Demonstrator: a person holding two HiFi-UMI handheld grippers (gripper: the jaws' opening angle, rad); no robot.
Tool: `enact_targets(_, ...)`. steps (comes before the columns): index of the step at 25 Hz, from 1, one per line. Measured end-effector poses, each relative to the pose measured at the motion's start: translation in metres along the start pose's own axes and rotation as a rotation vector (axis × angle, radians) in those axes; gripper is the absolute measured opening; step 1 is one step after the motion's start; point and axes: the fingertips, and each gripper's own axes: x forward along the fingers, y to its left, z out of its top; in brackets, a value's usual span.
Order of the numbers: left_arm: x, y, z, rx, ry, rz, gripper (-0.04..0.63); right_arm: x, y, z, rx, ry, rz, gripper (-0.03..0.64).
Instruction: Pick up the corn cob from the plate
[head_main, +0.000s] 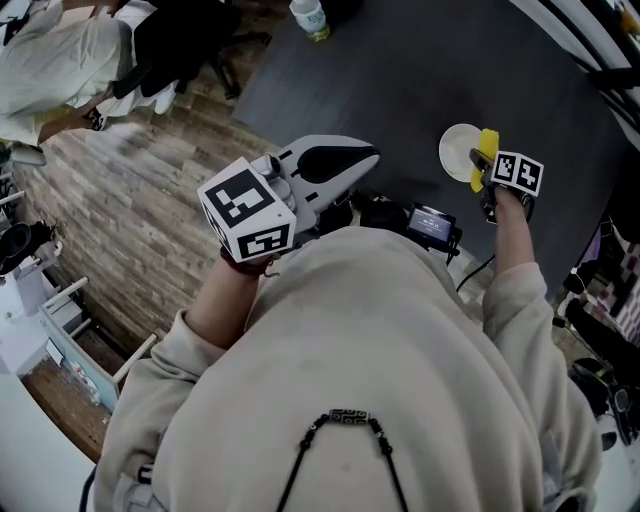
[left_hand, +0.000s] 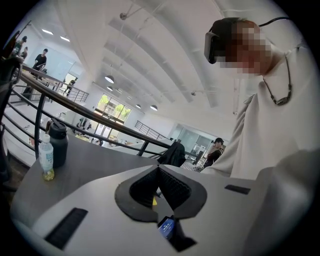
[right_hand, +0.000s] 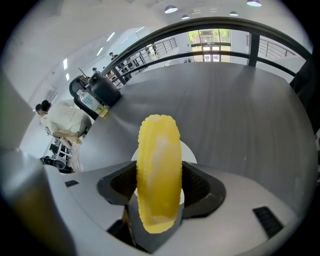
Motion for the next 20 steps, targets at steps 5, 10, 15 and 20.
enact_targets(5, -0.007, 0.000, 0.007, 0.021, -0.008, -0.020, 0.002, -0.011, 0.006, 0.003, 0.028, -0.037, 0.012, 0.264)
enact_targets(10, -0.007, -0.004, 0.014, 0.040, -0.015, -0.041, 0.002, -0.024, 0.018, 0.005, 0.053, -0.075, 0.041, 0.264)
enact_targets(15, -0.007, -0.007, 0.020, 0.066, -0.019, -0.074, 0.002, -0.041, 0.032, 0.017, 0.052, -0.132, 0.069, 0.264)
enact_targets(20, -0.010, 0.000, 0.022, 0.073, -0.010, -0.107, 0.002, -0.071, 0.065, 0.030, 0.018, -0.212, 0.105, 0.264)
